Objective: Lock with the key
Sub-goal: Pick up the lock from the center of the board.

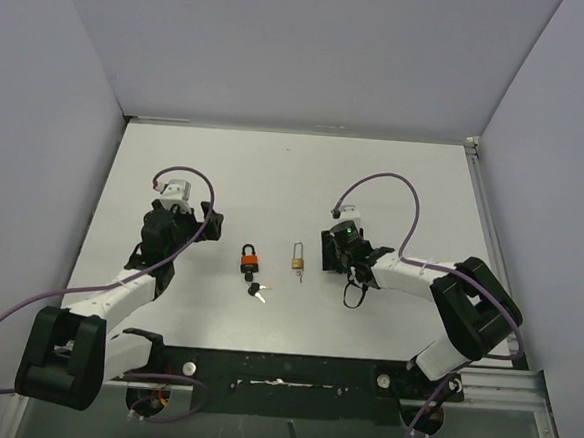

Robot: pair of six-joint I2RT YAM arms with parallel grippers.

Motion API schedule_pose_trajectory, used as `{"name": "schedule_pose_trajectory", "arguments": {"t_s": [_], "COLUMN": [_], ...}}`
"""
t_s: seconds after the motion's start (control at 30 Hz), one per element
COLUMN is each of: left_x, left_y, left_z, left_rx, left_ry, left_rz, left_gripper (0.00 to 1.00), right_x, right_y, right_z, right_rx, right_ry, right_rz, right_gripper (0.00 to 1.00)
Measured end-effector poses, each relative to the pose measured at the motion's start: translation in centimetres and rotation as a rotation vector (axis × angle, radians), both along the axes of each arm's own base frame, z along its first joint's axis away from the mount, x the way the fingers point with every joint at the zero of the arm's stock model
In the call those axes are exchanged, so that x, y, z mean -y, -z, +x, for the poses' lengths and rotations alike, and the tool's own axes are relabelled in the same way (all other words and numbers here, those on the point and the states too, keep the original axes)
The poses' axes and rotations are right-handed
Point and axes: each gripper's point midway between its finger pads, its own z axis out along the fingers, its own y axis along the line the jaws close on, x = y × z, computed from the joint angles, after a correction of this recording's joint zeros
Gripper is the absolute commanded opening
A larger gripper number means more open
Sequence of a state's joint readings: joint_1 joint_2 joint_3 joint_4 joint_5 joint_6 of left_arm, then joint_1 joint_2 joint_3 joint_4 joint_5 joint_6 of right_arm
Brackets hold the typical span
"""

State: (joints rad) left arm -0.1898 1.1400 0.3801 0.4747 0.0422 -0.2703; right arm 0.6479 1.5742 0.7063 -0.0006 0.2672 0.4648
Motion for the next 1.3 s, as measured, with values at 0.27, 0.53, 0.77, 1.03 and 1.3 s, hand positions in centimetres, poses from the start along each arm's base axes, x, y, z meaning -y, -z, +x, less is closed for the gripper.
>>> {"name": "schedule_pose_trajectory", "arguments": {"t_s": [0.27, 0.53, 0.77, 1.03, 1.3], "left_x": [-0.4, -0.6, -0.8, -0.9, -0.7], "left_y": [0.2, 0.3, 0.3, 0.2, 0.4], "left_z": [-0.1, -0.1, -0.1, -0.1, -0.2], "left_rx": [-0.002, -0.003, -0.003, -0.002, -0.008], "left_ry": [-0.019, -0.032, -0.037, -0.045, -0.039], "left_rz": [0.006, 0.010, 0.010, 0.003, -0.022], "left_gripper": [0.98, 0.98, 0.98, 0.98, 0.98], "right_x": [-0.2, -0.5, -1.4, -1.6, -1.1], "right_y": [0.1, 0.0, 0.0, 0.0, -0.2], "right_z": [-0.2, -0.4, -0.7, -0.8, -0.6], "right_rx": [-0.003, -0.010, -0.017, -0.022, -0.018], "right_ry": [-0.014, -0.018, -0.034, -0.015, -0.015], "right_rz": [-0.017, -0.061, -0.098, -0.120, -0.163], "right_gripper": [0.52, 0.51, 0.31, 0.00, 0.00]}}
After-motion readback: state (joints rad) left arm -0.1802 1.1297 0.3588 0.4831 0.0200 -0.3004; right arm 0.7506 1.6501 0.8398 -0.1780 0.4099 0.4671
